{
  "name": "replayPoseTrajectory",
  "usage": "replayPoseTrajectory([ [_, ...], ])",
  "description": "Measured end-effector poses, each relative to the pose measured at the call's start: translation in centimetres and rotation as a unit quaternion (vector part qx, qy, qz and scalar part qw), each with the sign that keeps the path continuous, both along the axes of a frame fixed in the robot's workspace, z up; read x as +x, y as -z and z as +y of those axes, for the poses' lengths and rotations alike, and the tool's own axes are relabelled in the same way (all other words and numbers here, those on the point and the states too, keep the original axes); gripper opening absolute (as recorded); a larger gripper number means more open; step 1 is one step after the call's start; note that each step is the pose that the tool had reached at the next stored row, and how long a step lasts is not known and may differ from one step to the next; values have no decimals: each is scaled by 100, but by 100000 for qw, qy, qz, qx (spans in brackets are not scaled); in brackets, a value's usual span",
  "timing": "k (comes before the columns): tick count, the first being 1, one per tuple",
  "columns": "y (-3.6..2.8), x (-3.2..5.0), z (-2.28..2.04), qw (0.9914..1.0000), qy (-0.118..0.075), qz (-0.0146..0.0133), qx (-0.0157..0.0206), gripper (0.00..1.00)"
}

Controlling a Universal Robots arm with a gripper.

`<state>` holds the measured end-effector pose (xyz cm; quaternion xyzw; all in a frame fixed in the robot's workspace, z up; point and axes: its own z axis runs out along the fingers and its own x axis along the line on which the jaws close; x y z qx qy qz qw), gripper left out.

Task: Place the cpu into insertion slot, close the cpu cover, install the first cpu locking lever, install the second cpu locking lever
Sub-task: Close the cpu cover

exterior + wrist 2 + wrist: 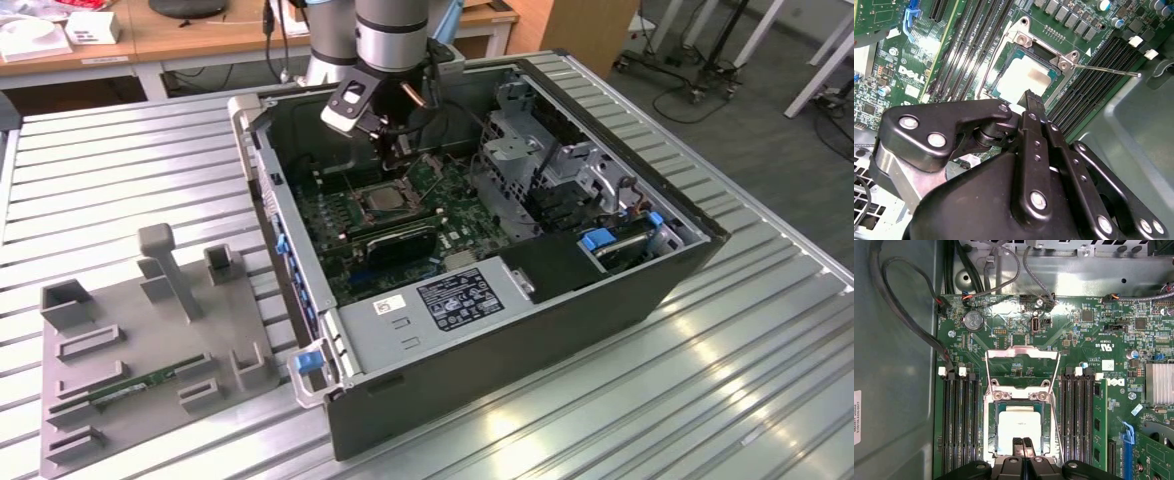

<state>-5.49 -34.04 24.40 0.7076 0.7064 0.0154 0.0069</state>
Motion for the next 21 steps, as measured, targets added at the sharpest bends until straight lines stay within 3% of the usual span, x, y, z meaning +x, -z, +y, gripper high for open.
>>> replayPoseTrajectory([
  [8,-34,0,0,100000,-2,4,3,11],
  [21,-188,0,0,100000,-2,5,42,11],
])
